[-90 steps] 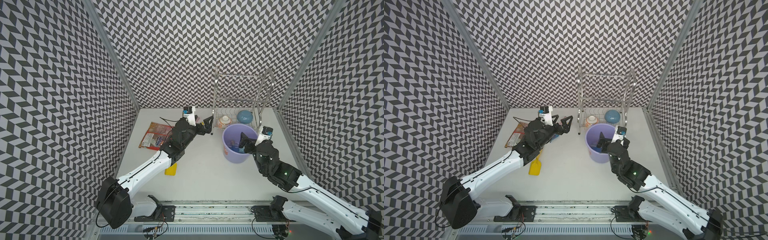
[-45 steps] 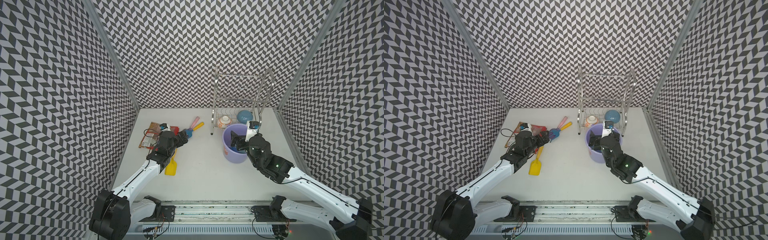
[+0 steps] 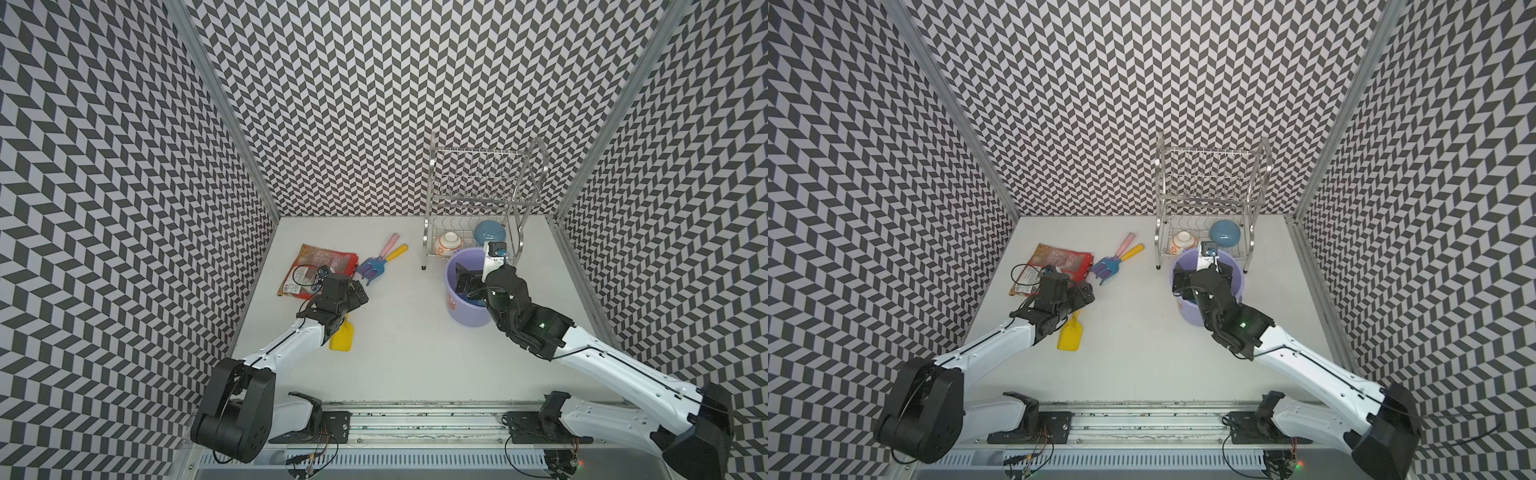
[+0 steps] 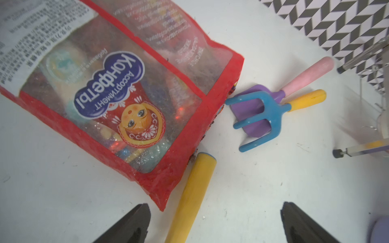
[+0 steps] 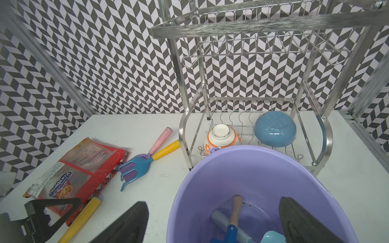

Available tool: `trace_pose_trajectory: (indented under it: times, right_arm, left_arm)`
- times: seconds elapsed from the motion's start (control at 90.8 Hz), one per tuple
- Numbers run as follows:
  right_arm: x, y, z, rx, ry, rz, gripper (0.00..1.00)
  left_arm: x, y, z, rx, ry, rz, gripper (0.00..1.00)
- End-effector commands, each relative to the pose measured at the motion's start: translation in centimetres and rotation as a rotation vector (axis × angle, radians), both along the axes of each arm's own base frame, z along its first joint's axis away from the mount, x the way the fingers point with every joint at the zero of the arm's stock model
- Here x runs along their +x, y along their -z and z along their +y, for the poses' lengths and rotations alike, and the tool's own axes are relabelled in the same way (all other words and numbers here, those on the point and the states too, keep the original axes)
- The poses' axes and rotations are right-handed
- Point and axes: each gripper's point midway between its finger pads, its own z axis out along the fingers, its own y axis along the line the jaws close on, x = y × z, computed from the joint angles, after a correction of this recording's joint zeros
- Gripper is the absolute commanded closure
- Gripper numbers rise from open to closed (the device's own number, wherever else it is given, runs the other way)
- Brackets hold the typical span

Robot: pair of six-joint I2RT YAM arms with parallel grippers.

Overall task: Organize the gardening tools
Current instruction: Move the gardening tool to the center of the board.

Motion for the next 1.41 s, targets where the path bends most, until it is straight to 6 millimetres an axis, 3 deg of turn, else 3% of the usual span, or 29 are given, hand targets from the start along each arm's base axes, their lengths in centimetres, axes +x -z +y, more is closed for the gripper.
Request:
trace_pose_trajectory:
  times: [0.0,0.33,0.496,0.936,1.102,1.245,1.399]
  right_arm:
    - [0.6,-2.0,0.2,0.045,0.015,-0.048,0.0]
    - [0.7,-2.7,0.1,0.055,0.024,-0.073,0.0]
    - [1.0,-2.6,0.4,0.05,0.017,-0.067,0.0]
    - [1.2,-2.0,1.3,0.034,-0.012,-0.043,0.0]
    - [0.8,-1.3,2.1,0.017,-0.073,-0.036,0.0]
    - [0.2,-0.4,4.2,-0.011,-0.205,-0.012,0.0]
    - [-0.9,0.4,7.1,-0.071,-0.331,-0.008,0.0]
  left_arm:
    - [0.0,1.5,-0.6,-0.029,0.016,0.031,0.0]
    - [0.0,4.2,-3.6,-0.114,0.104,0.097,0.0]
    - [0.1,4.4,-6.0,-0.158,0.178,0.097,0.0]
    - [0.1,1.4,-19.0,-0.311,0.6,0.031,0.03]
    - [-1.4,-0.9,-22.2,-0.398,0.735,-0.023,0.06]
    - [-1.9,-3.6,-22.0,-0.412,0.765,-0.09,0.08]
    - [-0.6,-5.4,-17.8,-0.369,0.625,-0.142,0.1]
